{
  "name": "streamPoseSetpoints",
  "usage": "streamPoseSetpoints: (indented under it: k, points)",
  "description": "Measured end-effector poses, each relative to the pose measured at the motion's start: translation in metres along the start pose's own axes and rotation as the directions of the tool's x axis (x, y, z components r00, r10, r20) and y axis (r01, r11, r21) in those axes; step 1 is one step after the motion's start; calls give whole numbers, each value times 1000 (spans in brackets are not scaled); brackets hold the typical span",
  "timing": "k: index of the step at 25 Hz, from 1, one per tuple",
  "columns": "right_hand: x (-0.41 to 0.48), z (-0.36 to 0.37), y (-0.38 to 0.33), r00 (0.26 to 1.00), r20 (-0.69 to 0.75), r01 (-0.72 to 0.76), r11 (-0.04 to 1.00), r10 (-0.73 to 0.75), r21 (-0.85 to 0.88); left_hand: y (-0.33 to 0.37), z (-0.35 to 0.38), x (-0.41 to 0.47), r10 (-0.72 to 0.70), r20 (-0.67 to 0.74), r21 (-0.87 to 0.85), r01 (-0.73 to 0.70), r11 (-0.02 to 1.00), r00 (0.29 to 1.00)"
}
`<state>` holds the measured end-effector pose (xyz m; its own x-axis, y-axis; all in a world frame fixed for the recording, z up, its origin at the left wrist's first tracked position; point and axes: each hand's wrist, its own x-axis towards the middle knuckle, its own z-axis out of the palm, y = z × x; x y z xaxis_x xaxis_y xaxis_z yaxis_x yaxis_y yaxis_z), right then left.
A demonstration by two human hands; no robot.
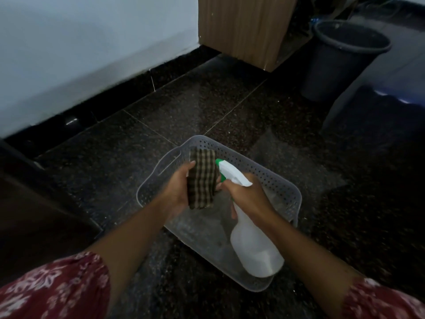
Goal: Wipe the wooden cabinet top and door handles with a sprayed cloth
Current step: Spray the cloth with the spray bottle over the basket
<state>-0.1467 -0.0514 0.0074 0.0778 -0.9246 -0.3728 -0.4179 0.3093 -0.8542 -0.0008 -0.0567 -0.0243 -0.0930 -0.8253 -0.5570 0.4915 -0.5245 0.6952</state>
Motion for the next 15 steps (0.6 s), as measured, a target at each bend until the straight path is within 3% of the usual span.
streamPoseSetpoints:
  k: [3,5,8,12,15]
  points:
    - [1,1,-13,995,-47,-95,994,93,-53,3,5,3,6,-7,32,-6,999,1000]
    - [1,2,-21,986,-5,-169,985,169,-40,5,6,5,13,-5,29,-13,1000,1000]
    - [3,7,-24,985,12,-174,984,174,-34,6,9,6,30,-5,25,-30,999,1000]
    - [3,4,-25,973,-84,-220,975,217,-27,7,11,3,21,-31,21,-20,1000,999]
    - [7,-1,-21,967,-32,-251,968,252,16,10,15,1,45,-26,18,-45,999,999]
